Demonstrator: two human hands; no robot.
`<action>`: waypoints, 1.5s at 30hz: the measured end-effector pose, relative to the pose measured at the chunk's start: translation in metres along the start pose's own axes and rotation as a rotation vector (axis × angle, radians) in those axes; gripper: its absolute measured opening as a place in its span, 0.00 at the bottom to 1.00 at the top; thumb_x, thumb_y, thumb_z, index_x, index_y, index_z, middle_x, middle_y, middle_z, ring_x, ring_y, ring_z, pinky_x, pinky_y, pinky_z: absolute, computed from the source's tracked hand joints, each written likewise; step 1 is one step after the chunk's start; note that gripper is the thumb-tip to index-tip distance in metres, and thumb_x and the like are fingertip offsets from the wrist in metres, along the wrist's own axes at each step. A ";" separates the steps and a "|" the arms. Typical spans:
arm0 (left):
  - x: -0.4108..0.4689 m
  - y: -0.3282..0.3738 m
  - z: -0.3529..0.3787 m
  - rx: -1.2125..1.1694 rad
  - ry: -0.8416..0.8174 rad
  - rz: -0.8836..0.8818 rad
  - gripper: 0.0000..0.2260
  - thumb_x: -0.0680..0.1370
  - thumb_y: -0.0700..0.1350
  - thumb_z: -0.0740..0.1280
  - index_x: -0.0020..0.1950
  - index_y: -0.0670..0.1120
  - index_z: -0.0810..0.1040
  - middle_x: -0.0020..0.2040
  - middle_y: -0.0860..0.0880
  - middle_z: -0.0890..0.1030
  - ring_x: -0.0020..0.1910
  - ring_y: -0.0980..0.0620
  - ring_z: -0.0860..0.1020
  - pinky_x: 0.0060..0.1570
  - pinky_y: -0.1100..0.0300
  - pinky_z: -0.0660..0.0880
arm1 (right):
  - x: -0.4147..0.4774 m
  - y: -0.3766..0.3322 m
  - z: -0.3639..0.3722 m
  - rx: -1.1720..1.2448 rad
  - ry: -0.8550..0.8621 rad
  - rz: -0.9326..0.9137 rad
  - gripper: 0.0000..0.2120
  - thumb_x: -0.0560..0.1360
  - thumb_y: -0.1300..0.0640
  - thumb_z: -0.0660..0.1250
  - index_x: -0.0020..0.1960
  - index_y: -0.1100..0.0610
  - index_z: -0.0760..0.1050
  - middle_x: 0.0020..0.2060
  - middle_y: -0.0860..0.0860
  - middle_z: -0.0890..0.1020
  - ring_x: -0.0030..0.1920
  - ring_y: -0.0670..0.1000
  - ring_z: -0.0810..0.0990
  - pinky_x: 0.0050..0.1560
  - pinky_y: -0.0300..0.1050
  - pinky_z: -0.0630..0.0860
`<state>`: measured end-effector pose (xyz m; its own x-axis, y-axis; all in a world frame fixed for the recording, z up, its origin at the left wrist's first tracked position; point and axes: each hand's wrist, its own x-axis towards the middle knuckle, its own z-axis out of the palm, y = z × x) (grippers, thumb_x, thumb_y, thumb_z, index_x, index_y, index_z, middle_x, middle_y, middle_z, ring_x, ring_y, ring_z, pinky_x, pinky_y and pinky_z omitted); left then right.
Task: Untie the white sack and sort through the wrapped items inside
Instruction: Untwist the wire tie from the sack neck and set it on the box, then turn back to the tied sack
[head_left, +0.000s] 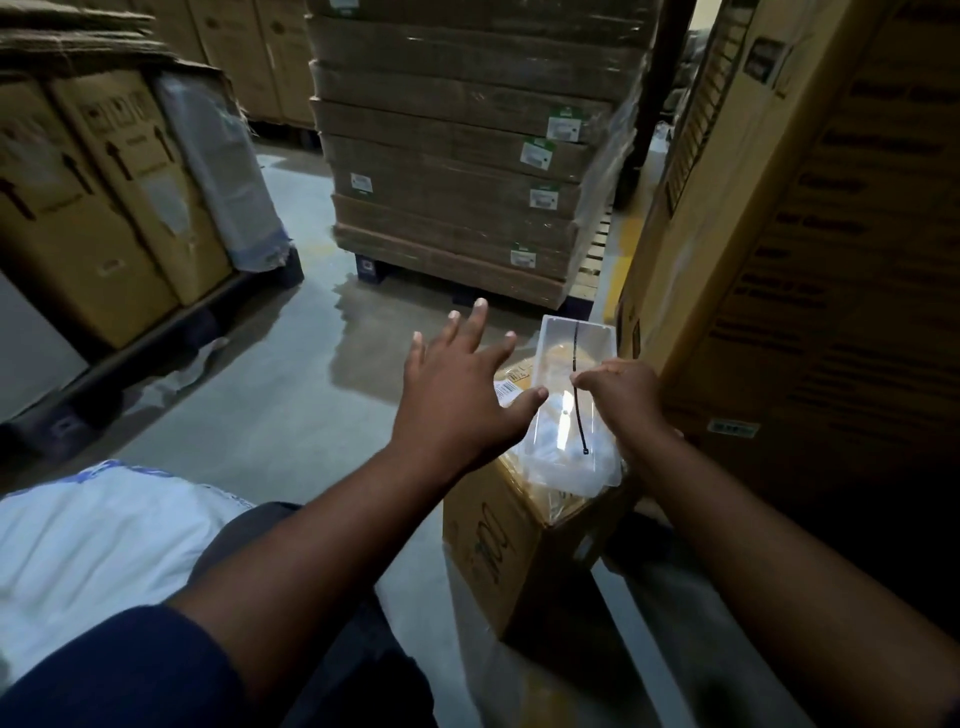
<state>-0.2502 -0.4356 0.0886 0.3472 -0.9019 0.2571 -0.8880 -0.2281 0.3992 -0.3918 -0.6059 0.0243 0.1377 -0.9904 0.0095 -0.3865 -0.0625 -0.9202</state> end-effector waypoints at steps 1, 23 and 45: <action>0.000 -0.003 0.000 0.020 -0.001 0.003 0.33 0.77 0.70 0.62 0.80 0.58 0.66 0.86 0.52 0.47 0.84 0.49 0.47 0.80 0.42 0.42 | 0.002 0.001 0.003 -0.076 -0.014 -0.002 0.14 0.68 0.53 0.77 0.47 0.62 0.84 0.46 0.58 0.85 0.50 0.58 0.84 0.52 0.54 0.81; -0.023 -0.054 -0.044 0.264 0.119 -0.009 0.39 0.77 0.72 0.57 0.84 0.58 0.51 0.85 0.51 0.40 0.84 0.49 0.43 0.81 0.40 0.41 | -0.027 -0.058 0.013 -0.728 0.030 -0.758 0.40 0.75 0.30 0.57 0.82 0.46 0.56 0.84 0.50 0.49 0.83 0.52 0.44 0.80 0.64 0.46; -0.309 -0.273 -0.232 0.531 0.571 -0.736 0.37 0.77 0.68 0.62 0.83 0.56 0.57 0.86 0.51 0.47 0.85 0.47 0.47 0.80 0.38 0.45 | -0.322 -0.239 0.321 -0.305 -0.514 -1.402 0.39 0.77 0.31 0.58 0.82 0.47 0.55 0.84 0.51 0.50 0.83 0.54 0.46 0.80 0.64 0.46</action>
<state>-0.0449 -0.0089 0.1044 0.8182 -0.2038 0.5376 -0.3724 -0.9002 0.2256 -0.0508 -0.2321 0.1155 0.8092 0.0324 0.5866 0.1627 -0.9718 -0.1707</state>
